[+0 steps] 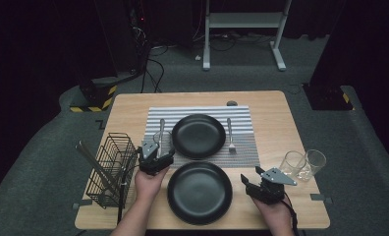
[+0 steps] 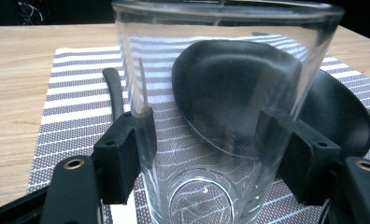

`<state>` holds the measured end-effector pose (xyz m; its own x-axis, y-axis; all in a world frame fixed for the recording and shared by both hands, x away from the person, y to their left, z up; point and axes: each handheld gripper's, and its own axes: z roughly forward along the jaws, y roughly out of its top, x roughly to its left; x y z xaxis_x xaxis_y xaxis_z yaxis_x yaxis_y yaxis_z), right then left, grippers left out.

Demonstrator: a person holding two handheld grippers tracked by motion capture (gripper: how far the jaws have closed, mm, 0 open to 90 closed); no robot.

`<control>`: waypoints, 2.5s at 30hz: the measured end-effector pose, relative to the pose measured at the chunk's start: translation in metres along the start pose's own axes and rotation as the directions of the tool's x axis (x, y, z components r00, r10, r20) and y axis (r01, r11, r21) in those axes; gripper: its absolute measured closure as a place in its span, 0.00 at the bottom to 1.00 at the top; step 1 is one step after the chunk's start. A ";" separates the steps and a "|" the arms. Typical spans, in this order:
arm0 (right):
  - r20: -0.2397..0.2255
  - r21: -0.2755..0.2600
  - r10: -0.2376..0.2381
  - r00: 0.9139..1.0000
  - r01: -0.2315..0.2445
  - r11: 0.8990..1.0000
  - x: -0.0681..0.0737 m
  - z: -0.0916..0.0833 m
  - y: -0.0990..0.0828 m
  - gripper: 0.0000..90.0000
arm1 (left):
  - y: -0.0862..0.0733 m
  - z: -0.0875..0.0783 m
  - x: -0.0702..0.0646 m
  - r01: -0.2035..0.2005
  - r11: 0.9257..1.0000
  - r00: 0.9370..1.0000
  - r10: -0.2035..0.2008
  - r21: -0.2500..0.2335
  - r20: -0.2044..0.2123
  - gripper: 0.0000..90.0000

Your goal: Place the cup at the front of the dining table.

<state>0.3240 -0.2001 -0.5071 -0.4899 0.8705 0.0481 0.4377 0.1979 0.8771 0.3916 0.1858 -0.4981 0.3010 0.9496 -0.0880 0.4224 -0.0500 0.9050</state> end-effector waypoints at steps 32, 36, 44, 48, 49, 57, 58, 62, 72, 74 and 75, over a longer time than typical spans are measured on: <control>0.005 0.006 0.004 1.000 -0.004 1.000 0.003 0.001 -0.001 0.38 | -0.010 0.015 0.000 -0.055 0.997 0.998 0.057 0.058 -0.032 0.34; 0.008 0.006 0.003 1.000 -0.003 1.000 0.003 0.001 -0.001 0.38 | -0.010 0.014 -0.002 -0.066 0.996 0.997 0.069 0.067 -0.034 0.34; 0.006 0.006 0.003 1.000 -0.003 1.000 0.004 0.001 0.000 0.38 | -0.010 0.012 -0.002 -0.074 0.993 0.997 0.077 0.087 -0.027 0.34; 0.001 0.010 0.000 1.000 0.000 1.000 0.005 0.002 0.000 0.39 | -0.010 0.012 -0.001 -0.063 0.993 0.998 0.066 0.096 -0.025 0.33; 0.000 0.009 0.000 1.000 0.000 1.000 0.005 0.002 0.000 0.39 | -0.009 0.012 -0.001 -0.062 0.993 0.998 0.065 0.096 -0.026 0.33; 0.004 0.009 0.004 1.000 -0.004 1.000 0.004 0.001 0.000 0.39 | -0.008 0.012 -0.002 -0.050 0.994 0.998 0.054 0.100 -0.036 0.34; 0.003 0.007 0.003 1.000 -0.003 1.000 0.004 0.001 0.000 0.39 | -0.008 0.012 -0.002 -0.051 0.994 0.998 0.055 0.097 -0.037 0.34; 0.004 0.010 0.004 1.000 -0.004 1.000 0.004 0.001 0.000 0.39 | -0.007 0.014 -0.005 -0.069 0.993 0.996 0.073 0.095 -0.044 0.34; 0.002 0.016 0.003 1.000 -0.003 1.000 0.004 0.002 -0.001 0.39 | -0.010 0.015 -0.005 -0.061 0.995 0.997 0.065 0.084 -0.040 0.34; 0.002 0.017 0.003 1.000 -0.003 1.000 0.004 0.002 -0.001 0.39 | -0.010 0.015 -0.004 -0.058 0.994 0.997 0.062 0.098 -0.040 0.32; 0.002 0.017 0.003 1.000 -0.003 1.000 0.004 0.002 -0.001 0.39 | -0.010 0.015 -0.004 -0.058 0.994 0.997 0.062 0.098 -0.040 0.31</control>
<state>0.3229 -0.1958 -0.5088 -0.4873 0.8718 0.0494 0.4514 0.2031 0.8689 0.3992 0.1774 -0.5135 0.2924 0.9562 -0.0155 0.4863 -0.1348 0.8634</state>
